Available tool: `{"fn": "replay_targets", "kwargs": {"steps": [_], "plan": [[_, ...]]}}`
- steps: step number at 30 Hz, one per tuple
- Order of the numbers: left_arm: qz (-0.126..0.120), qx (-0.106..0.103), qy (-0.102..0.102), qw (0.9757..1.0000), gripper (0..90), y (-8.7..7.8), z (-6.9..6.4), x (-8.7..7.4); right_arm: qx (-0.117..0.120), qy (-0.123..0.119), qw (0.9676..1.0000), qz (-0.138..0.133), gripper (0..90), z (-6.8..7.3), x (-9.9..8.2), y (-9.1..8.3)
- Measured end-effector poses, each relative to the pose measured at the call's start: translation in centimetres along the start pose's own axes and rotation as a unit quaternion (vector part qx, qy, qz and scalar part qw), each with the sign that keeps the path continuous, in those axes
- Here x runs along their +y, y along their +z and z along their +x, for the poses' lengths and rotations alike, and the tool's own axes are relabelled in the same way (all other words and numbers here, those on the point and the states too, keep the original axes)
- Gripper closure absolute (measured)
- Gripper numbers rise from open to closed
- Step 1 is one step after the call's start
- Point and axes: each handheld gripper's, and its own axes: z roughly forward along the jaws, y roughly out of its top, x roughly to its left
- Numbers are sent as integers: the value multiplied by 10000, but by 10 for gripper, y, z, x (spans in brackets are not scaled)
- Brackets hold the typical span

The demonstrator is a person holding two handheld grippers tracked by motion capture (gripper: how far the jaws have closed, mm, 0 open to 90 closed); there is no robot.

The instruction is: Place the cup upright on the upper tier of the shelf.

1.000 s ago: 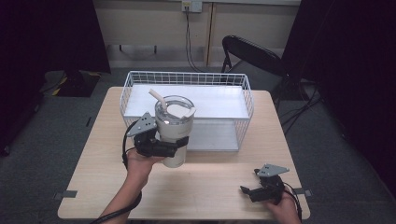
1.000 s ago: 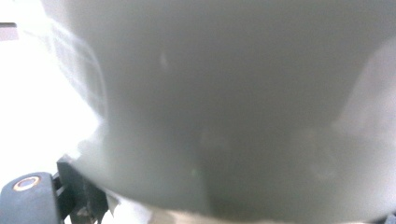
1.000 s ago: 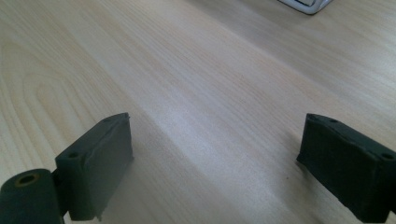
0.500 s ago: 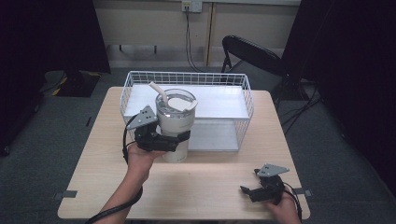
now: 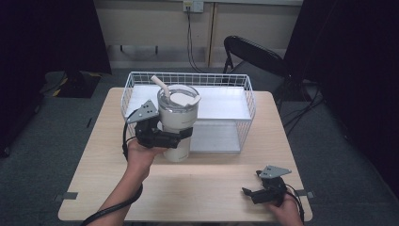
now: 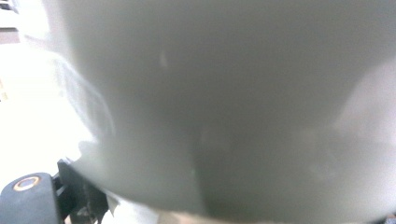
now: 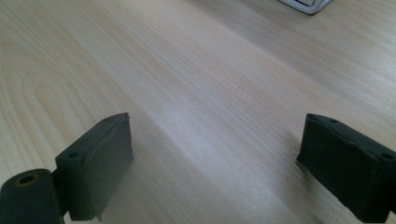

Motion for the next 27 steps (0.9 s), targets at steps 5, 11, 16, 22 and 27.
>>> {"fn": "replay_targets", "kwargs": {"steps": [5,11,16,22,27], "plan": [[-10,11,26,10000,96,-1,-1,10,1,-1,10000,0,89,0,0,0],[1,20,52,10000,96,-1,-1,22,0,-1,10000,-1,89,0,0,0],[-60,34,84,9999,96,-1,-1,31,0,1,10000,-1,89,0,0,0],[-104,40,131,9999,96,-2,0,43,-1,4,10000,-3,89,0,0,0],[-82,72,152,9998,96,-2,1,50,-5,-3,10000,-8,89,0,0,0]]}}
